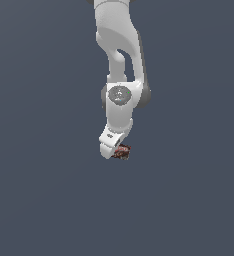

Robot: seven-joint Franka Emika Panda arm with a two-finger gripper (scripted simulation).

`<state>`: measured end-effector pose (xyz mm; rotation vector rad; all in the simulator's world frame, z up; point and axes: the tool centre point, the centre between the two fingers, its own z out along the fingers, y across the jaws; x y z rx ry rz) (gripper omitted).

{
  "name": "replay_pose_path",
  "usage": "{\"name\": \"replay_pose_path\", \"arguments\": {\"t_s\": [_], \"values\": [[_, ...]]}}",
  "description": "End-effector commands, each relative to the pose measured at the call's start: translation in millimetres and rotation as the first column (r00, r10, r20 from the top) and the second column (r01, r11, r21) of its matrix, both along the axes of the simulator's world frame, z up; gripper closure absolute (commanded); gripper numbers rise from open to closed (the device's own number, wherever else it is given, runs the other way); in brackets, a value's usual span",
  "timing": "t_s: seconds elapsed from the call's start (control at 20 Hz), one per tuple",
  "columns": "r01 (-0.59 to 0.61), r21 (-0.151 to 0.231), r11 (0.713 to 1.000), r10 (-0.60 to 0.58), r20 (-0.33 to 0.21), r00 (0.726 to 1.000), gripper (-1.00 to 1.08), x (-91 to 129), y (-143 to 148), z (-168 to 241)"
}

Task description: Pick up the object and move it to a goal position.

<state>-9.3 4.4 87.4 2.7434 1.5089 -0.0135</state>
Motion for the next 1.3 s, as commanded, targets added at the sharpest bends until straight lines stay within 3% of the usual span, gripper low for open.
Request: {"name": "replay_pose_path", "arguments": {"t_s": [0.0,0.55,1.25], "values": [[-0.074,0.003,0.997,0.074,0.000,0.997,-0.92,-1,4,-5],[-0.270,0.012,0.963,0.270,0.002,0.963,-0.92,-4,14,-20],[-0.294,0.013,0.956,0.294,0.002,0.956,-0.92,-5,15,-38]]}}
